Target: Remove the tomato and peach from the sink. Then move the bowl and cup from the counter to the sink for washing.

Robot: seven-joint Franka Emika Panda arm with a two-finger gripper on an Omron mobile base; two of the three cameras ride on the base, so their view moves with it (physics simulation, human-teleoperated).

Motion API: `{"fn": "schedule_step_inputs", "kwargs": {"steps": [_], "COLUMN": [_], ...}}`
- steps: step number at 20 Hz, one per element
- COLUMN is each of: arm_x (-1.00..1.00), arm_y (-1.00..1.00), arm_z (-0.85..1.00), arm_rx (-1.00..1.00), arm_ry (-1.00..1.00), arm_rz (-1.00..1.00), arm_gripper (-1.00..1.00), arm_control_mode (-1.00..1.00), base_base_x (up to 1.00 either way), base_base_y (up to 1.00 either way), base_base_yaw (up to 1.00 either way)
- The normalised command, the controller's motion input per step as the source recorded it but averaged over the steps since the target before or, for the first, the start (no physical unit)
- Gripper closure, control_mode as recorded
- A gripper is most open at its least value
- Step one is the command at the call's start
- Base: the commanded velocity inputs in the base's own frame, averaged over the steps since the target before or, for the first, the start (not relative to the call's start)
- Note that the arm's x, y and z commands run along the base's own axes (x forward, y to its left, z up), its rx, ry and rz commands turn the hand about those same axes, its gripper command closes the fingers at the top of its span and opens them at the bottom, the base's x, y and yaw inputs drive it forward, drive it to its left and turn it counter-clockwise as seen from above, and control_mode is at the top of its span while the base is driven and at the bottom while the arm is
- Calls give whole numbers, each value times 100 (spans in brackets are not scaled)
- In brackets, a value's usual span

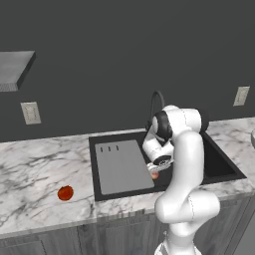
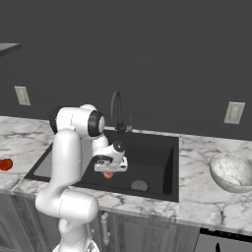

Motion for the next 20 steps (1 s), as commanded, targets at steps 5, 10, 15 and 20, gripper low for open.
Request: {"fn": "schedule_step_inputs", "kwargs": {"steps": [5, 10, 15, 20], "arm_x": [-21, -25, -28, -25], "arm_y": [-4, -10, -13, -11], "arm_z": [-6, 1, 14, 27], "arm_rx": [0, 0, 0, 0], "arm_ry": [2, -2, -12, -12], "arm_rz": [-5, -4, -1, -1], "arm_gripper": [100, 100, 100, 100], "arm_control_mode": [-100, -100, -100, -100], "base_base_x": [0, 0, 0, 0], "base_base_y": [0, 0, 0, 0], "base_base_yaw": [0, 0, 0, 0]}}
